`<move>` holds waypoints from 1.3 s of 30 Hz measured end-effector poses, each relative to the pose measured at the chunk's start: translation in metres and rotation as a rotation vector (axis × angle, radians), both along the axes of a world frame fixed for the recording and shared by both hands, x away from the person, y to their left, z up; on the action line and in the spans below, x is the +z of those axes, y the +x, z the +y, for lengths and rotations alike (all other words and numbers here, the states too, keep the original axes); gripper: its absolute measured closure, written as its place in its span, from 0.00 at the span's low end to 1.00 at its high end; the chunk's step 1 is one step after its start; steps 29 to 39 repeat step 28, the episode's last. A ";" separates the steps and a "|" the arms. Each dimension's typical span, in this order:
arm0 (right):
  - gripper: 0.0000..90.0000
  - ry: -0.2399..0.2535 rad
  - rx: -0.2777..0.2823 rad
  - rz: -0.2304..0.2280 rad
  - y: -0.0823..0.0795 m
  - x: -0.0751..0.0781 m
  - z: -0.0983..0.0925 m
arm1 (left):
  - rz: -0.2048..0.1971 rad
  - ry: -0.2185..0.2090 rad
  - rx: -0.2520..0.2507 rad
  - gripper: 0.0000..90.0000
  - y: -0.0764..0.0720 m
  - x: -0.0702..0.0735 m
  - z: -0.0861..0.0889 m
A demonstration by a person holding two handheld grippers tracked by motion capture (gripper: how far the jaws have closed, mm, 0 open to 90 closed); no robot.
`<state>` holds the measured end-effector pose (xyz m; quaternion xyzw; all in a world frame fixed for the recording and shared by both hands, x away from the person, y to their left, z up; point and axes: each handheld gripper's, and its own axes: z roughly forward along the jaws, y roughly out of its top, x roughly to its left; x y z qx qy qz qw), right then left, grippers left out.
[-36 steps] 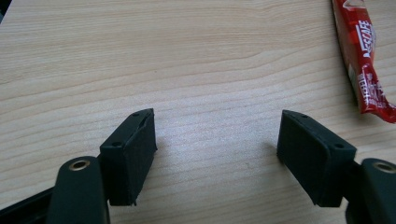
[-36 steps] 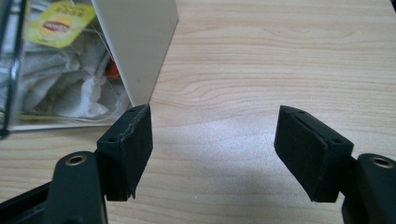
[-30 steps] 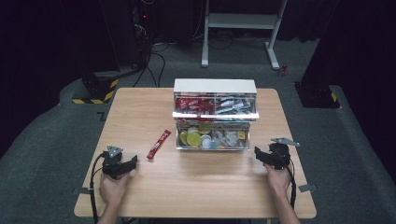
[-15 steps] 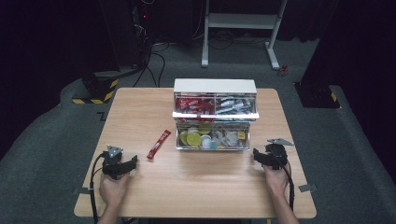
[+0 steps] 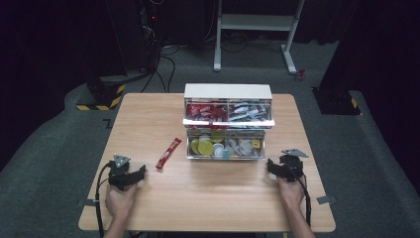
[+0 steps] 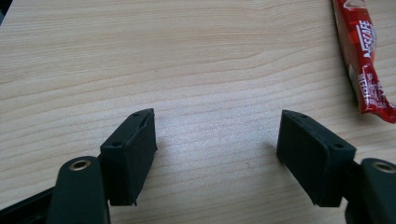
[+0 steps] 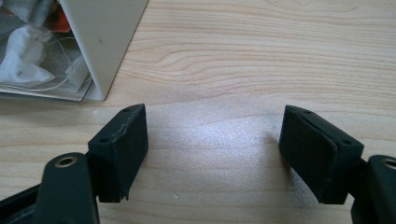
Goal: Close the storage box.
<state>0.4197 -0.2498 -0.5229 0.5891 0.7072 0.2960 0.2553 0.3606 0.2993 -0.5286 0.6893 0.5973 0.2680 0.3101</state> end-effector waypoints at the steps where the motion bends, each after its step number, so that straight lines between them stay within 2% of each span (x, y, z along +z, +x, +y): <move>1: 0.26 -0.001 -0.001 0.000 0.000 0.000 0.000 | 0.000 0.001 -0.001 0.32 0.000 0.000 0.000; 23: 0.26 -0.004 -0.025 -0.003 0.004 0.000 0.002 | 0.000 0.001 -0.001 0.32 0.000 0.000 0.000; 39: 0.27 -0.004 -0.020 -0.003 0.004 0.000 0.002 | 0.000 0.001 -0.001 0.32 0.000 0.000 0.000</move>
